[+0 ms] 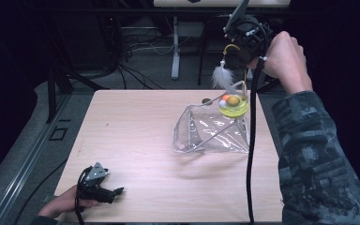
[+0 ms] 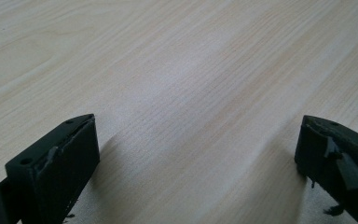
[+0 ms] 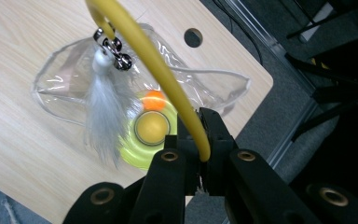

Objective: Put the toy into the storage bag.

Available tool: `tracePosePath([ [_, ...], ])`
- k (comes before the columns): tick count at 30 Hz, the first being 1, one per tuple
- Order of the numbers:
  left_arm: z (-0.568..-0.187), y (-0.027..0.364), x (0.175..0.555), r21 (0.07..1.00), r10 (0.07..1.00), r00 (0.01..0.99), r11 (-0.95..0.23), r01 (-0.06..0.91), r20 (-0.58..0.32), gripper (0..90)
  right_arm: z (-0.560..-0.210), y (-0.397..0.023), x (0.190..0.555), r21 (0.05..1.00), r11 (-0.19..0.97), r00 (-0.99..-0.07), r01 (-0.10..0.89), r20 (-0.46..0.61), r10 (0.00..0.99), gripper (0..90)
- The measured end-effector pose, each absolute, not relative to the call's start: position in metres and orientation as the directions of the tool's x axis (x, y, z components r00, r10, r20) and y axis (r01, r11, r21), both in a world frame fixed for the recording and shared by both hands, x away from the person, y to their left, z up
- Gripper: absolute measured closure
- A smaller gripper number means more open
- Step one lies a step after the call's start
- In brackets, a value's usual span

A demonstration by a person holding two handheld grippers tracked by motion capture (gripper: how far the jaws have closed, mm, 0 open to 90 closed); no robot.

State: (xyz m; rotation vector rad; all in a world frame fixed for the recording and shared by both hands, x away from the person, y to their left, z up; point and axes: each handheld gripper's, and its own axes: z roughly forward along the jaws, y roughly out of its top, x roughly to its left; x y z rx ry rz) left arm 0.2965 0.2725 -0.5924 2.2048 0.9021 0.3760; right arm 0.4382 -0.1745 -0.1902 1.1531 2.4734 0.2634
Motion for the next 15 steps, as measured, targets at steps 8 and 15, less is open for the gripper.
tracePosePath([
  [8, -0.592, 0.272, 0.296, 0.711, 0.701, 0.713, -0.501, 0.493, 0.000, 0.0, -0.200, -0.159, 0.445, 0.338, 0.657, -0.608, 0.673, -0.253, 0.753, 87.6],
  [15, -0.592, 0.272, 0.296, 0.711, 0.701, 0.713, -0.501, 0.493, -0.001, 0.0, -0.212, -0.151, 0.450, 0.327, 0.665, -0.622, 0.672, -0.238, 0.746, 87.5],
])
